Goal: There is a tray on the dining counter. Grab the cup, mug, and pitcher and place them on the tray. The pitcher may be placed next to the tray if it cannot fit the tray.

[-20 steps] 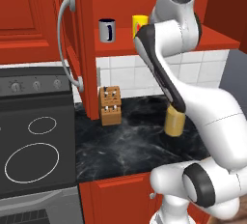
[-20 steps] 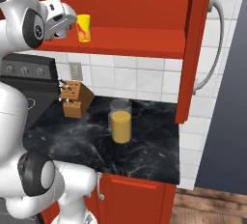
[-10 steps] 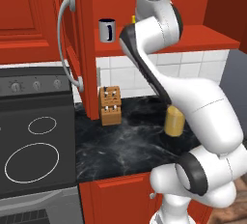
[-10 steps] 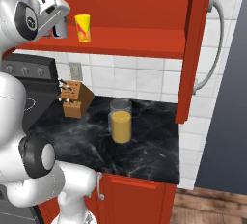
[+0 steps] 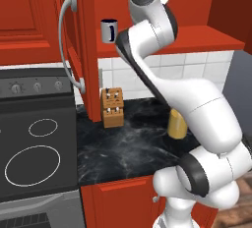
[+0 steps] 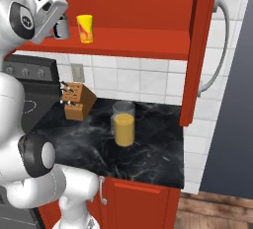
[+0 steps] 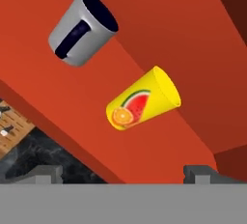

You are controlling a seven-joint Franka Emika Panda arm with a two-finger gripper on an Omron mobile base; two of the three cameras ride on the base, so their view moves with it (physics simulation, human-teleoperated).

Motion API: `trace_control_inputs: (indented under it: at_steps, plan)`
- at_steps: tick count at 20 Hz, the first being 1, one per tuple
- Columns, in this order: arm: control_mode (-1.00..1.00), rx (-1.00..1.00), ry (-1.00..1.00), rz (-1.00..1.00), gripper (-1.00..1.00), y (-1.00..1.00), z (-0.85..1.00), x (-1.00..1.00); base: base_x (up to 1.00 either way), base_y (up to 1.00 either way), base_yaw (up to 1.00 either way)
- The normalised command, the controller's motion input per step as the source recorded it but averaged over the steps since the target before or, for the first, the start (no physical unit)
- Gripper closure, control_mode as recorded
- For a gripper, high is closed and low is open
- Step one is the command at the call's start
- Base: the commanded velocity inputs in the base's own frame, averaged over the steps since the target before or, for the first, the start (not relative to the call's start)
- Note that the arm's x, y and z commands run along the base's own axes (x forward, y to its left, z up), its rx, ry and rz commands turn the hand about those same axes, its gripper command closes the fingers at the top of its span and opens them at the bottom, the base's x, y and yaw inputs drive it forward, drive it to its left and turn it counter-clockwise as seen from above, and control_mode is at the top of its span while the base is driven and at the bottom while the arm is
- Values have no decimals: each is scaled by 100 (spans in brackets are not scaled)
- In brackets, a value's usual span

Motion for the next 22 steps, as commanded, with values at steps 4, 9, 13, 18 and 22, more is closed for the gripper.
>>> trace_control_inputs:
  at_steps: [4, 9, 13, 18, 22]
  plan:
    - [-100, -10, 0, 0, -100, 0, 0, 28, 0, 0, 0]
    - [-100, -9, 0, 0, -100, 0, 0, 24, 0, 0, 0]
    - [-100, -7, 0, 0, -100, 0, 0, 19, 0, 0, 0]
    - [-100, -4, 0, 0, -100, 0, 0, 17, 0, 0, 0]
    - [-100, -2, 1, 0, -100, 0, 0, 15, 0, 0, 0]
